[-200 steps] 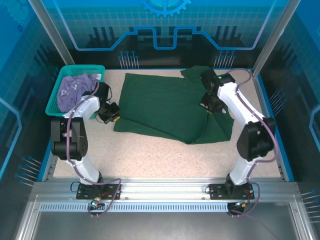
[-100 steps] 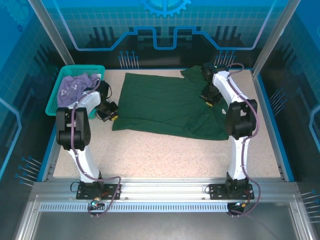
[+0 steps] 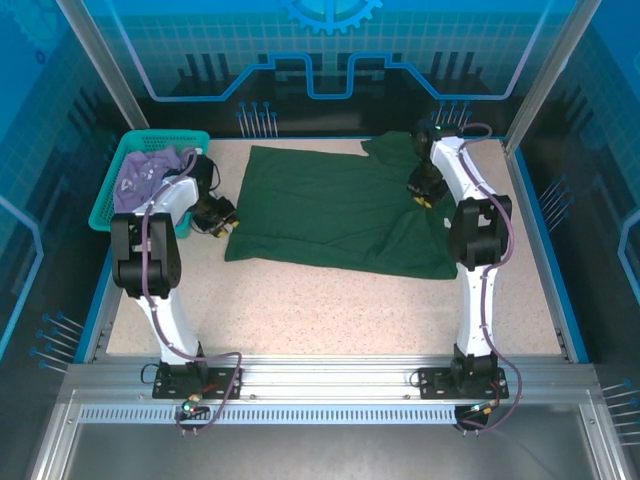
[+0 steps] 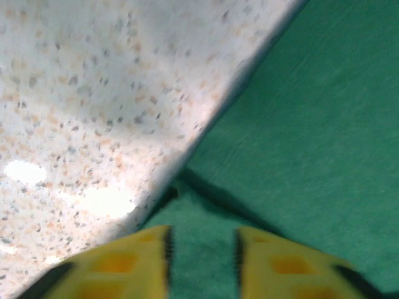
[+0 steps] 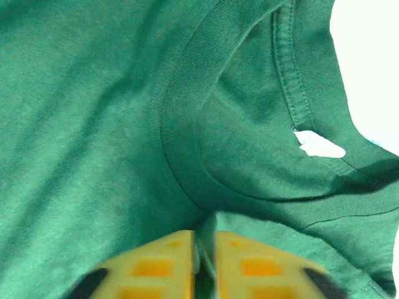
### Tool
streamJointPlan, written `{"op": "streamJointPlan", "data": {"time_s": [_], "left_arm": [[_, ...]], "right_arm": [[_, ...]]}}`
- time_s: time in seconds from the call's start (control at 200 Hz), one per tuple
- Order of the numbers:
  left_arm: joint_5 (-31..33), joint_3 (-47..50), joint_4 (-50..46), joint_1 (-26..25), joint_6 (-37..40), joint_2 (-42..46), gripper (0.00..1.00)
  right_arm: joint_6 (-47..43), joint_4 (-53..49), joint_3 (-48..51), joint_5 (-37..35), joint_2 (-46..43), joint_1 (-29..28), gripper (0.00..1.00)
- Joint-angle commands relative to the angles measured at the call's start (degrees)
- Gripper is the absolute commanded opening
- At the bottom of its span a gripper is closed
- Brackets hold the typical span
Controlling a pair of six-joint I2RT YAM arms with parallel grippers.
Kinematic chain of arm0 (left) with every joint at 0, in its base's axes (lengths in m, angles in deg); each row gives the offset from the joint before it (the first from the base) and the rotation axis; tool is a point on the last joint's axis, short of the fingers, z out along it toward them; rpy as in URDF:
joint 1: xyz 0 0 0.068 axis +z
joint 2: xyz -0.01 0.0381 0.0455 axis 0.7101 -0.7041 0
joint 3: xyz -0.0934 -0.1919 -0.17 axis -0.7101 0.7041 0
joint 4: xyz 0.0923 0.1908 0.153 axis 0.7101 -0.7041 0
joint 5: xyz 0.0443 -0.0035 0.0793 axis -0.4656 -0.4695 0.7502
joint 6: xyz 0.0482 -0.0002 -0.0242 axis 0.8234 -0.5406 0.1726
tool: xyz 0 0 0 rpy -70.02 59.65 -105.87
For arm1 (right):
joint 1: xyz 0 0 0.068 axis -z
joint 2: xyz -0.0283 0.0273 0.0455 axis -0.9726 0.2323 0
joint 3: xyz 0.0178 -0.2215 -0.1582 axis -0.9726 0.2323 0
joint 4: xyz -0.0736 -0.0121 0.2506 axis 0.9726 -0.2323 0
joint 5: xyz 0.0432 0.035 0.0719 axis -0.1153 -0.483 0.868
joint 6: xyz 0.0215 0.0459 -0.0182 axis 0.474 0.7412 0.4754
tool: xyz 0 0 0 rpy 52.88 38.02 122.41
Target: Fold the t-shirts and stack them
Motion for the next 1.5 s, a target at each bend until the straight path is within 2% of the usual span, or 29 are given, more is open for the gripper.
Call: {"op": "streamJointPlan", "data": {"time_s": [0.0,0.04,0.09,0.21,0.265,0.33,0.41,0.545,0.605,0.71,0.83,1.01,1.191,1.346,1.496], "left_arm": [[0.8,-2.6,-2.0,0.8,1.2,2.2,0.61],[0.6,-2.1,-2.0,0.8,1.2,4.0,0.67],[-0.8,-1.3,-1.7,0.7,0.7,6.1,0.73],[-3.8,1.0,-1.3,-1.1,-0.6,10.9,0.73],[-3.9,2.5,-1.3,-2.8,-0.9,13.4,0.69],[-4.1,5.6,-0.2,-5.5,-1.7,16.5,0.55],[-5.1,10.4,2.1,-8.7,-1.9,19.5,0.45],[-6.3,17.5,5.2,-10.6,-2.0,20.5,0.28],[-6.5,19.3,6.5,-10.7,-1.4,19.8,0.26],[-4.3,20.2,7.5,-10.7,0.2,17.6,0.26],[1.6,20.4,9.3,-10.7,2.4,14.4,0.3],[10.9,20.0,10.7,-10.5,4.8,8.5,0.34],[18.4,19.8,9.0,-10.4,4.9,6.0,0.37],[21.4,21.7,8.5,-10.1,5.0,8.2,0.39],[21.4,24.2,8.2,-9.4,4.8,10.4,0.4]], "right_arm": [[-2.5,-1.2,-1.7,3.9,0.1,2.2,0.56],[-3.4,-0.8,-1.3,4.5,-1.6,2.7,0.66],[-4.8,0.8,0.3,5.4,-4.3,3.0,0.72],[-7.5,4.5,7.5,7.9,-12.9,3.2,0.72],[-7.9,6.7,13.3,9.3,-18.0,3.1,0.7],[-8.5,11.5,23.5,12.3,-25.7,3.2,0.67],[-8.6,17.3,35.6,16.9,-33.1,3.2,0.61],[-7.8,22.0,51.6,19.7,-40.4,3.9,0.37],[-6.7,24.3,57.9,19.9,-42.5,4.2,0.28],[-6.4,27.1,62.6,20.6,-43.5,4.5,0.26],[-5.8,29.0,64.9,20.0,-41.8,4.6,0.27],[-4.5,31.4,68.1,19.6,-38.1,5.4,0.33],[-4.9,31.4,71.8,19.5,-35.9,9.2,0.39],[-7.0,30.4,73.5,18.7,-37.0,11.4,0.46],[-8.0,29.4,74.7,18.1,-37.8,12.7,0.49]]}}
